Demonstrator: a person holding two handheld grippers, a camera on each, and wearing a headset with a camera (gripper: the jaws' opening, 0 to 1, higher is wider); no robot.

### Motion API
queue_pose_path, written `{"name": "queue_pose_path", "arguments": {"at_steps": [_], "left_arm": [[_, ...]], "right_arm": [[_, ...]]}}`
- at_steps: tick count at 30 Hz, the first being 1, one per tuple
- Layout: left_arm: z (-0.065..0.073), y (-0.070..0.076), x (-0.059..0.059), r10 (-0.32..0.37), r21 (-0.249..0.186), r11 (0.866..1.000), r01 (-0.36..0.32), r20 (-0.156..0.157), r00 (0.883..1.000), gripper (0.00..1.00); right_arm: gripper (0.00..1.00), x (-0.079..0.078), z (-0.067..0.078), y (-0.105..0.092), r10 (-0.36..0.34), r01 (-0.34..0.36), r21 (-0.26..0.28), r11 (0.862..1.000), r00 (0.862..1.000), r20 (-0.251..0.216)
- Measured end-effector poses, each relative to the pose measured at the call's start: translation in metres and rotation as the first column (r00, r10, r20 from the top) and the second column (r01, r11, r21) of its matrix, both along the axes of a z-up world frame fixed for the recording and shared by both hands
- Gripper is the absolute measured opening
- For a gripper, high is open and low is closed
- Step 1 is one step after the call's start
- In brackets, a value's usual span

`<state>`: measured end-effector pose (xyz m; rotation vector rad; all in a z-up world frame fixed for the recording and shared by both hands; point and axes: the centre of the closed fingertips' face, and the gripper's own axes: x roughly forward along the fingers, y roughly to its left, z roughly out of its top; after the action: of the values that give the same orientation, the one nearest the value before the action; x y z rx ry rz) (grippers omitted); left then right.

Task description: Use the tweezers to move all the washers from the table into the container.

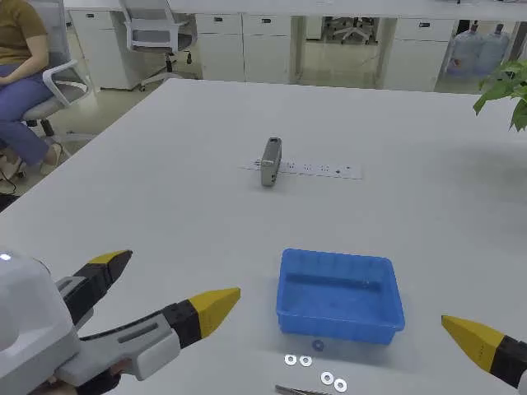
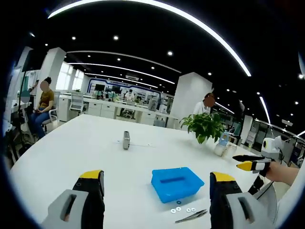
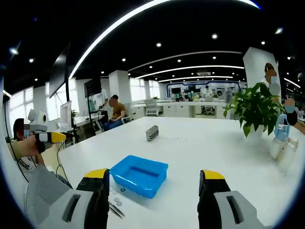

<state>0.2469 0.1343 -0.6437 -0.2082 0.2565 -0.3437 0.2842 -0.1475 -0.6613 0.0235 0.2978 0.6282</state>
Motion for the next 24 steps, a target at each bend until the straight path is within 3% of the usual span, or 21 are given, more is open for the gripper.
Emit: {"name": "queue_pose_path", "arguments": {"at_steps": [24], "left_arm": [[-0.003, -0.017, 0.006, -0.07, 0.014, 0.997, 0.071, -0.019, 0.997, 0.93]], "right_arm": [[0.73, -0.006, -0.001, -0.017, -0.058, 0.058, -0.002, 0.998, 0.998, -0.015]]}}
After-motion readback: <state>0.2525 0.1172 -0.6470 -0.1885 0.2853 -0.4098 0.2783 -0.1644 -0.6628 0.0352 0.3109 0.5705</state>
